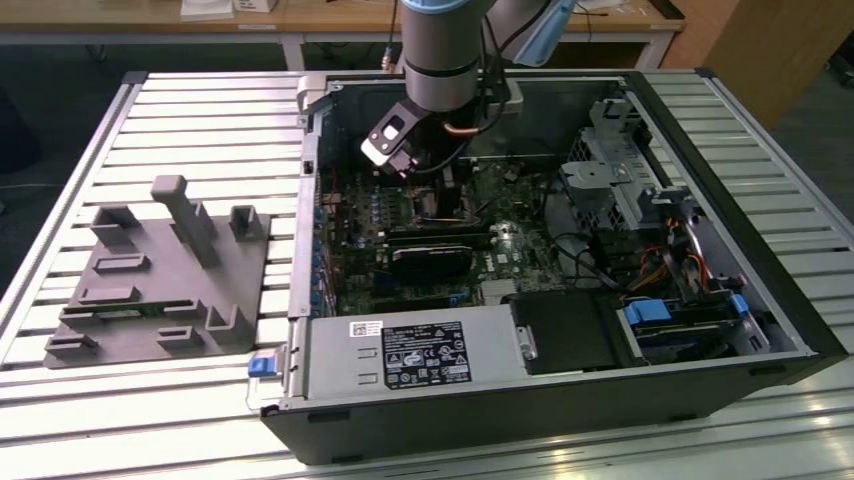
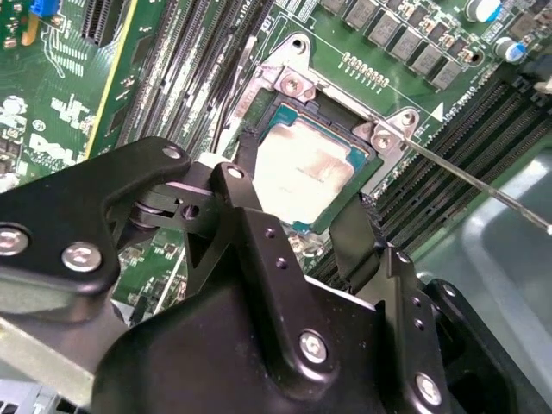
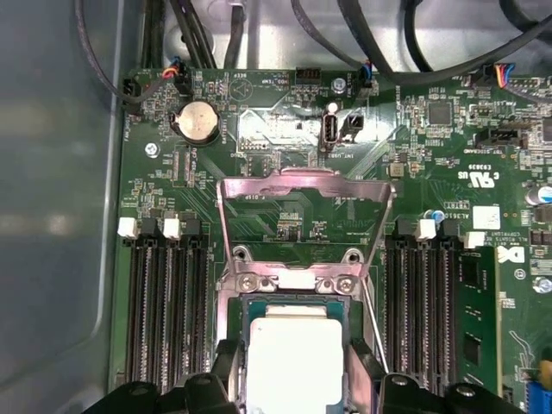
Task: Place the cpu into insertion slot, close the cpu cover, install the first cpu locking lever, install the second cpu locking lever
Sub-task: 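Place the cpu into insertion slot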
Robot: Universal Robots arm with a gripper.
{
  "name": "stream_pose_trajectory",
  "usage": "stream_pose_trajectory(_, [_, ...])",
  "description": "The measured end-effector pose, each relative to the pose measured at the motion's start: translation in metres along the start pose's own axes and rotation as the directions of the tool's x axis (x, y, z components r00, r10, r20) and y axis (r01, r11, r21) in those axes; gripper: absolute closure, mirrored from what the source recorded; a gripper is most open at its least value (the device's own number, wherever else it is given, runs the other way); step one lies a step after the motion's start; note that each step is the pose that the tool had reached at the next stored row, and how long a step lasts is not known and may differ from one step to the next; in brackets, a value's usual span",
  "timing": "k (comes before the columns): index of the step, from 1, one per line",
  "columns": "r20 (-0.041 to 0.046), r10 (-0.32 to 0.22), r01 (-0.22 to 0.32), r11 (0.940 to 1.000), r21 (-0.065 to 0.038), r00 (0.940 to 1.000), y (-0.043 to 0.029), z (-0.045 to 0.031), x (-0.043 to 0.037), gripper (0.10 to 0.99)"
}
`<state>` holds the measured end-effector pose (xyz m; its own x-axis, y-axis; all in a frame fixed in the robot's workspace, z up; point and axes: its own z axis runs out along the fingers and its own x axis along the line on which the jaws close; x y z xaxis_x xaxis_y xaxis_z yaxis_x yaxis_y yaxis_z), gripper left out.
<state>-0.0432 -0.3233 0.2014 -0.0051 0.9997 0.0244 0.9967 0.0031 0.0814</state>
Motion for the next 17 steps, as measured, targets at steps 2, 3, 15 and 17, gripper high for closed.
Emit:
stream_pose_trajectory(2, [0.0, 0.0, 0.0, 1.0, 0.0, 1.0, 0.0001, -0.0013, 0.0001, 0.475])
stream_pose_trajectory(3, [-0.0002, 0.0, 0.0, 1.0, 0.0, 1.0, 0.0002, -0.0013, 0.0001, 0.475])
stream_pose_trajectory(15, [0.0, 0.0, 0.0, 1.0, 0.0, 1.0, 0.0002, -0.0022, 0.0001, 0.675])
stream_pose_trajectory(17, [0.0, 0.0, 0.0, 1.0, 0.0, 1.0, 0.0002, -0.0024, 0.0001, 0.733])
